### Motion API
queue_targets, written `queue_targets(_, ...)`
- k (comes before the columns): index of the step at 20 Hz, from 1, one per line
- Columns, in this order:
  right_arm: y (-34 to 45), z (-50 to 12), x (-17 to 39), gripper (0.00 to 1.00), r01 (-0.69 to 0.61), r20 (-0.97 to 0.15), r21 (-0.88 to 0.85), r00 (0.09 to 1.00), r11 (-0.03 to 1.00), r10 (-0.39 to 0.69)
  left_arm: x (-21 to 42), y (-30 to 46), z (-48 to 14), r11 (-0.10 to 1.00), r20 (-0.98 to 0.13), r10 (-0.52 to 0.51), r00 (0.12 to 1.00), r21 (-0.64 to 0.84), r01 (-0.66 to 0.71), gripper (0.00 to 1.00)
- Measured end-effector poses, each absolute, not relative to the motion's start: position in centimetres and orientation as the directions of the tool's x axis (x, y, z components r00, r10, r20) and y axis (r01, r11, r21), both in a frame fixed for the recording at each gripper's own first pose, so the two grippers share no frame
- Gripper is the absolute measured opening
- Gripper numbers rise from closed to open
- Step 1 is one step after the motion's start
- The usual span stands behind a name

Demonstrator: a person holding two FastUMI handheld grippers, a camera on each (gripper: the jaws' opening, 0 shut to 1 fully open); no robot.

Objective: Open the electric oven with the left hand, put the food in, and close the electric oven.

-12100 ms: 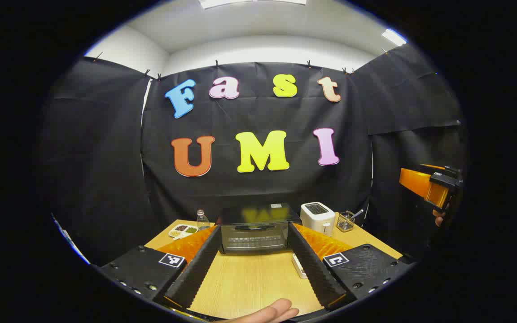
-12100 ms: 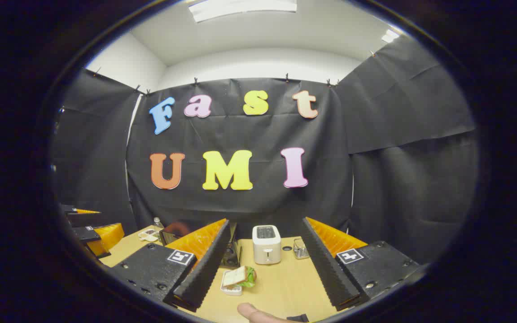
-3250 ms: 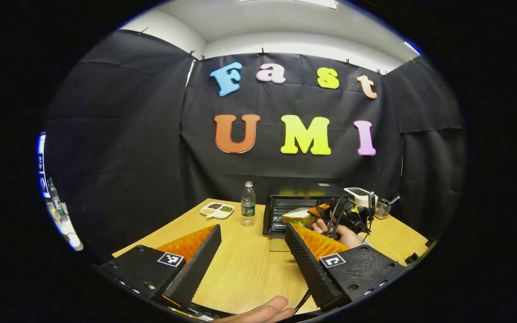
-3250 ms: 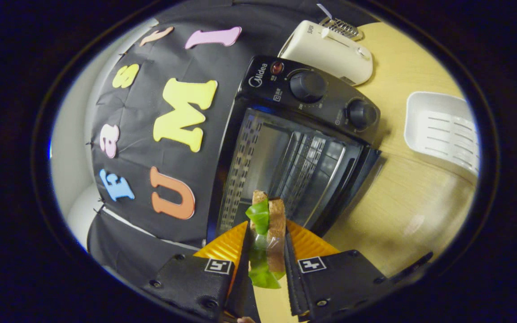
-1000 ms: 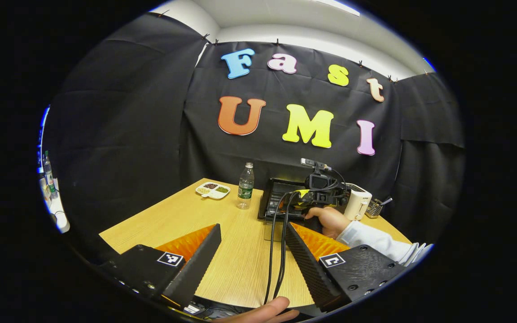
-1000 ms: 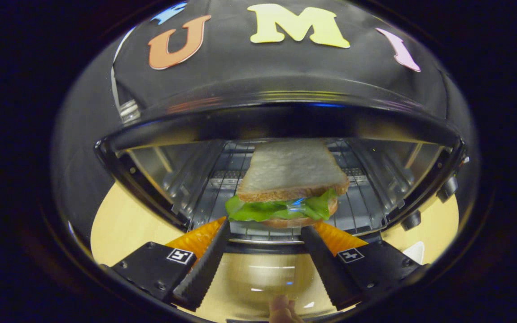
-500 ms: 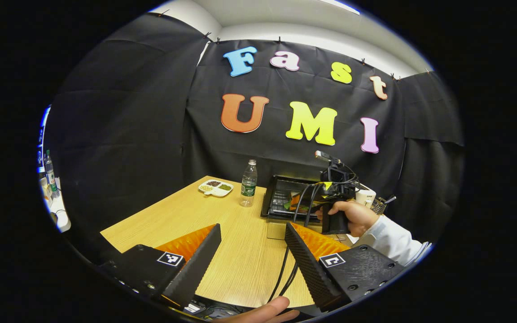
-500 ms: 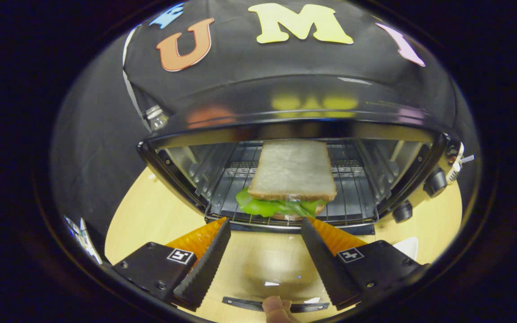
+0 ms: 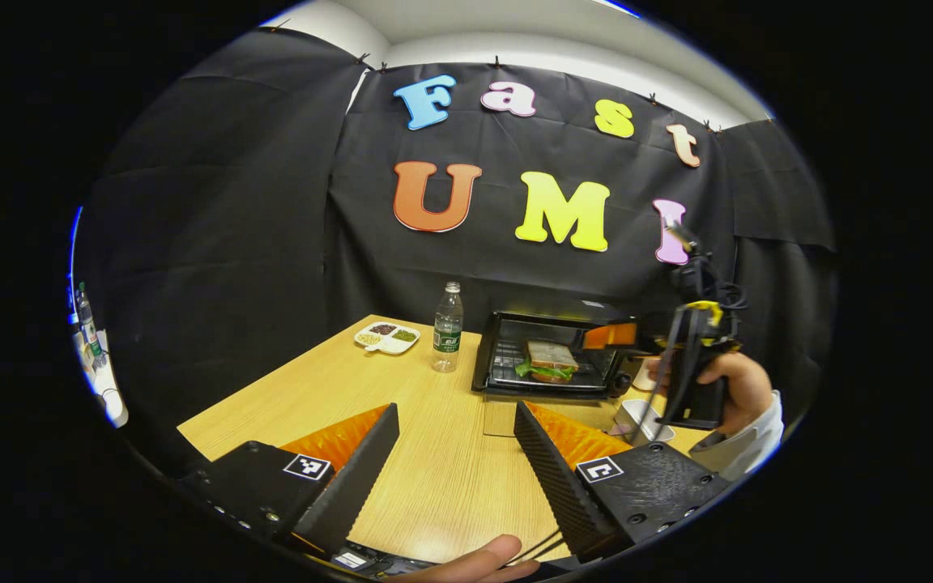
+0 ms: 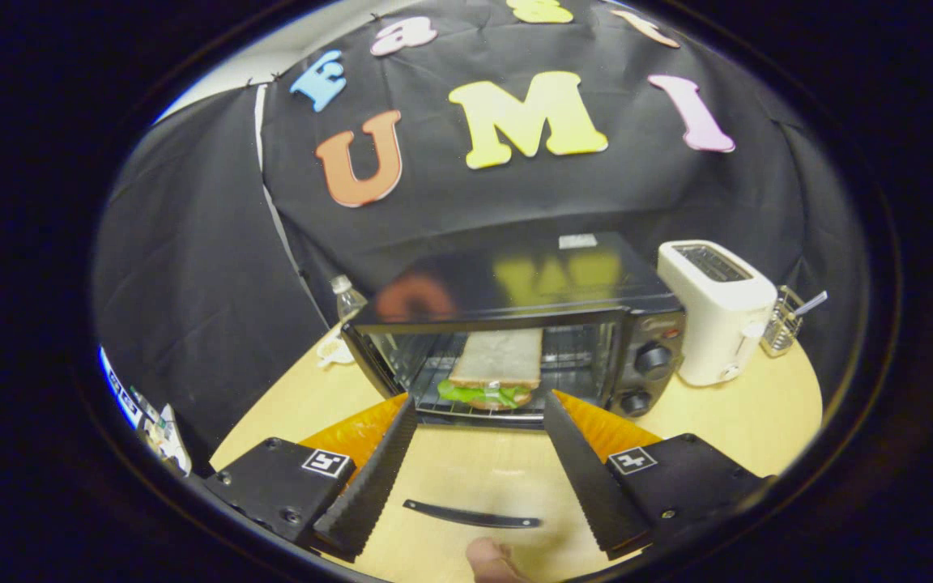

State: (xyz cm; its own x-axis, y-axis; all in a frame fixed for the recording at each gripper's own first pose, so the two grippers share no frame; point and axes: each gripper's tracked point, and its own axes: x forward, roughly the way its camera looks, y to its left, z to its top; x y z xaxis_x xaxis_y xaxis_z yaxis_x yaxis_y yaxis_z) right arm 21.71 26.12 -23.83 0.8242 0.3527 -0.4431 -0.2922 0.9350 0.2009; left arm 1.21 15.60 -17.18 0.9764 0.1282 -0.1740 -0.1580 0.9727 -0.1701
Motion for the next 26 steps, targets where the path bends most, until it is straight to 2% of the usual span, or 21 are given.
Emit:
queue_targets(8, 15.4, -12.2, 14.4, 1.00, -0.248, -0.131, 0.139, 0.955, 0.959, 0.266, 5.7, 13.4, -18.0, 0.980, -0.206, 0.098, 0.974, -0.148, -0.130, 0.94)
queue_targets(9, 14.4, -11.4, 13.6, 0.89, -0.250, -0.104, 0.118, 0.959, 0.961, 0.262, 6.5, 13.0, -18.6, 0.981, -0.216, 0.091, 0.972, -0.150, -0.125, 0.94)
queue_targets(10, 13.2, -10.6, 12.7, 1.00, -0.247, -0.076, 0.098, 0.964, 0.964, 0.254, 7.3, 12.3, -19.1, 0.981, -0.224, 0.084, 0.971, -0.154, -0.120, 0.94)
queue_targets(11, 11.9, -9.8, 11.7, 0.89, -0.240, -0.053, 0.087, 0.968, 0.967, 0.245, 7.9, 11.6, -19.5, 0.980, -0.236, 0.073, 0.969, -0.162, -0.113, 0.94)
queue_targets(12, 10.9, -9.2, 10.7, 0.90, -0.237, -0.037, 0.083, 0.970, 0.968, 0.240, 8.7, 10.6, -20.0, 0.981, -0.243, 0.051, 0.969, -0.170, -0.095, 0.94)
queue_targets(13, 9.7, -8.7, 9.8, 1.00, -0.227, -0.025, 0.082, 0.973, 0.970, 0.230, 9.8, 9.7, -20.8, 0.982, -0.246, 0.024, 0.969, -0.175, -0.069, 0.94)
queue_targets(15, 6.8, -8.3, 8.1, 1.00, -0.196, 0.001, 0.093, 0.981, 0.976, 0.196, 11.4, 7.6, -22.9, 0.986, -0.270, -0.026, 0.962, -0.167, -0.020, 0.94)
queue_targets(16, 5.5, -8.3, 7.6, 0.89, -0.179, 0.007, 0.091, 0.984, 0.980, 0.179, 12.0, 7.0, -24.5, 0.987, -0.304, -0.039, 0.952, -0.159, -0.010, 0.94)
queue_targets(17, 4.1, -8.2, 7.2, 1.00, -0.158, 0.019, 0.091, 0.987, 0.983, 0.156, 12.5, 6.3, -26.1, 0.988, -0.341, -0.046, 0.939, -0.153, -0.007, 0.94)
queue_targets(19, 1.5, -7.7, 6.8, 1.00, -0.103, 0.034, 0.083, 0.994, 0.991, 0.100, 13.1, 3.9, -28.6, 0.985, -0.414, -0.092, 0.906, -0.169, 0.023, 0.95)
queue_targets(20, 0.3, -8.0, 6.7, 0.89, -0.075, 0.022, 0.076, 0.997, 0.994, 0.073, 13.2, 2.8, -29.8, 0.984, -0.450, -0.117, 0.885, -0.174, 0.041, 0.95)
queue_targets(23, -2.6, -8.5, 5.5, 0.90, -0.036, -0.015, 0.022, 0.999, 0.999, 0.036, 13.4, 0.7, -31.9, 0.987, -0.517, -0.138, 0.845, -0.140, 0.076, 0.95)
queue_targets(26, -4.9, -7.8, 4.9, 0.89, 0.004, 0.029, 0.023, 1.000, 1.000, -0.004, 14.2, -0.9, -33.5, 0.986, -0.562, -0.158, 0.812, -0.132, 0.100, 0.95)
